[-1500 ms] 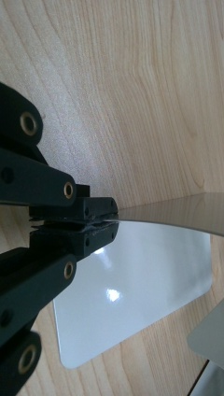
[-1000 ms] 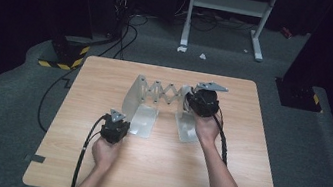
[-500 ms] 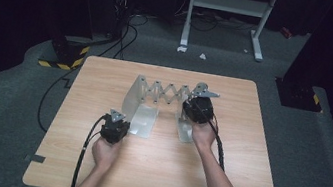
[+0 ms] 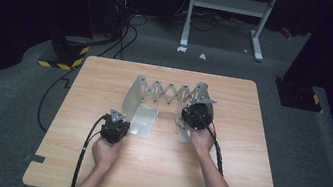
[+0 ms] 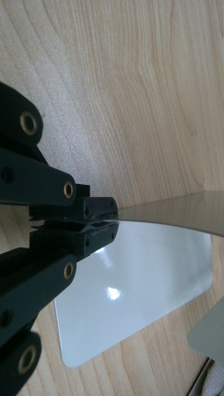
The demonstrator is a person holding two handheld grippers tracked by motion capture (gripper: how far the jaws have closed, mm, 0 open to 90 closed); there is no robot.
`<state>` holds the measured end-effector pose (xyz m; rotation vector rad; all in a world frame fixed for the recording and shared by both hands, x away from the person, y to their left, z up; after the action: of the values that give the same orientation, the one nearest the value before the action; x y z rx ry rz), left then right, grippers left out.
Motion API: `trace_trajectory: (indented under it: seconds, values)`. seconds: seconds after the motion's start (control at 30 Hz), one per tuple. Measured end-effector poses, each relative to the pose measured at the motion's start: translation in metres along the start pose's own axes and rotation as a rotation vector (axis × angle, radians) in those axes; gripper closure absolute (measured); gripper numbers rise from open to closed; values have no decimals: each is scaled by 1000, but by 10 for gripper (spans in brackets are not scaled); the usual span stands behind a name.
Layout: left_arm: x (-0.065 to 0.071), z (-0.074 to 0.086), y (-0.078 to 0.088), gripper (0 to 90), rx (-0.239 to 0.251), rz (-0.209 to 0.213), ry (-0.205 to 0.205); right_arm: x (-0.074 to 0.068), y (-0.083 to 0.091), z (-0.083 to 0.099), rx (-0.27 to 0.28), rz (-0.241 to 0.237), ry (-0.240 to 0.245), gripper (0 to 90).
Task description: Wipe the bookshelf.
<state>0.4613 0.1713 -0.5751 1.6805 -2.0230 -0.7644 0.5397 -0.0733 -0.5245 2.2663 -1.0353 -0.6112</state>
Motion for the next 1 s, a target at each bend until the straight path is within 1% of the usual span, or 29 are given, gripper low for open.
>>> trace_trajectory:
  seconds: [0.3, 0.37, 0.47, 0.63, 0.67, 0.77, 1.0]
  values:
    - [0, 0, 0, 862, 0, 0, -1, -9, 29, -15, 83, -34, 23, 826]
    - [0, 0, 0, 862, 0, 0, -1, -11, 34, -19, 90, -37, 31, 826]
    - [0, 0, 0, 861, 0, 0, -2, -15, 45, -28, 117, -38, 51, 826]
    - [0, 0, 0, 861, 0, 0, -2, -18, 59, -37, 148, -42, 62, 826]
    - [0, 0, 0, 861, 0, 0, -2, -18, 59, -37, 148, -42, 62, 826]
    - [0, 0, 0, 861, 0, 0, -1, -22, 66, -44, 164, -39, 70, 826]
    - [0, 0, 0, 861, 0, 0, -1, -22, 67, -44, 167, -41, 70, 826]
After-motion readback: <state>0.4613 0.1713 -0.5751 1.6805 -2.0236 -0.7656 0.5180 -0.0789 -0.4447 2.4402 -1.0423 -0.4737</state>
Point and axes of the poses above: each handheld gripper's, and its own axes: y roughly backward along the jaws, z roughly out of its underside, x roughly to its right, the point moved 7 cm from there along -y, roughly forward along the jaws, and after that the axes turned 8 degrees about -z, right-handed, at the moved point
